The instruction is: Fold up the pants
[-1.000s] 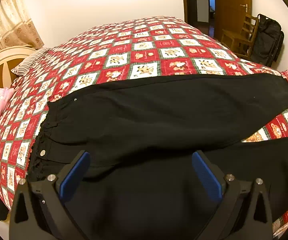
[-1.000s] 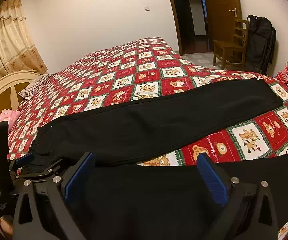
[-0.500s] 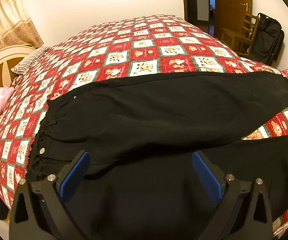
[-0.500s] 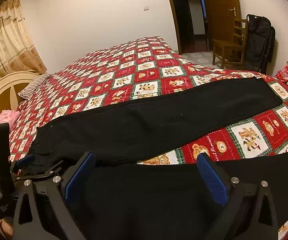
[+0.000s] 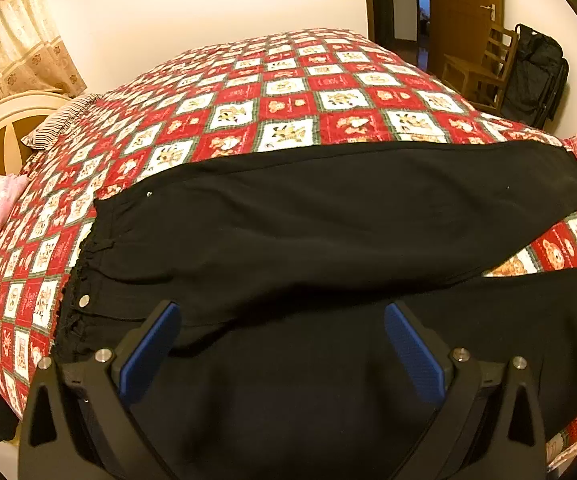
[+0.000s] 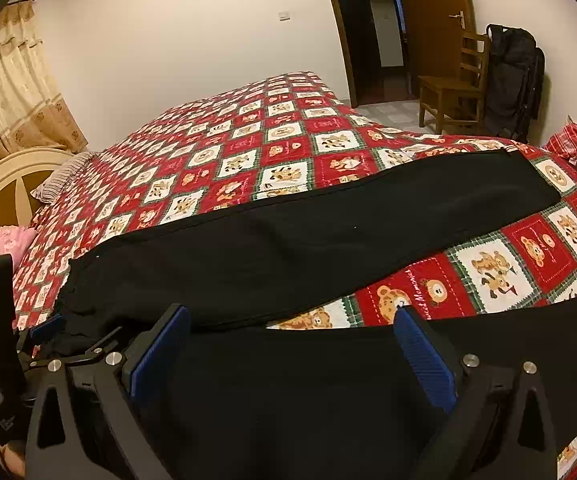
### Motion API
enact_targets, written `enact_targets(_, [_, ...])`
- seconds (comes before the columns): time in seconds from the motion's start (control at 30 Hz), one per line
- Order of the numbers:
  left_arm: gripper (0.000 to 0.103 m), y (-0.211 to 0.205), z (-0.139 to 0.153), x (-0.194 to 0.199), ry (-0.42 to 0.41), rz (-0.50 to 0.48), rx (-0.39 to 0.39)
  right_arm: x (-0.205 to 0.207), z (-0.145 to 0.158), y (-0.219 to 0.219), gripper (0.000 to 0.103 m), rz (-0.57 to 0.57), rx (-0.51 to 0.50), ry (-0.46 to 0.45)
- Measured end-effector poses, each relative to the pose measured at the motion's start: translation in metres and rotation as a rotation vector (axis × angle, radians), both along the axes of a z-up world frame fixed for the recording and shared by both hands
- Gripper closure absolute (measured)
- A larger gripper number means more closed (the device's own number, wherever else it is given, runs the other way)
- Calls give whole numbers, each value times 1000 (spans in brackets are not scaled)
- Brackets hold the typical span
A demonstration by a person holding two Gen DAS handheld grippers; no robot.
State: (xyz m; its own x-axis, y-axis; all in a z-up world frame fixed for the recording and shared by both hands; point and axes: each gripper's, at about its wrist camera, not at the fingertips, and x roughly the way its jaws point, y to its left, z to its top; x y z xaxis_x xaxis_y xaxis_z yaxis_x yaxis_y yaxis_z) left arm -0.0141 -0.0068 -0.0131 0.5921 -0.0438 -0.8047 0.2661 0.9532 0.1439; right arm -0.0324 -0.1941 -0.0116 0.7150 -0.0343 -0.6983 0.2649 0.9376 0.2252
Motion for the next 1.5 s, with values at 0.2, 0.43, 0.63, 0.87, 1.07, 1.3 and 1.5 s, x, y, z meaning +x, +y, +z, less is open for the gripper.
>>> enact_targets(0.2, [0,-1,0,-2,-1,-4,4,-1,0,0,1,0,1,0])
enact_targets(0.43, [0,-2,-1,-2,3,-3,4,-1,-1,0,1,0,1,1])
enact_targets(0.63, [0,-2,-3,-1,10,-6,3,-1,-5,0,1,-1,7,10])
enact_targets(0.87, [0,-3,-2,1,10,-7,4,0,-7,1,1,0,8,14])
enact_targets(1.07, [0,-3,-5,3,21,-7,5,3,-10,1,1,-3,16,30])
enact_targets(1.3, [0,-6,-11,7,35,-15,6,9,-15,-3,1,0,21,52])
enact_targets(1.5, [0,5,-11,22,66,-71,-8,30,-12,-3,1,77,-18,67])
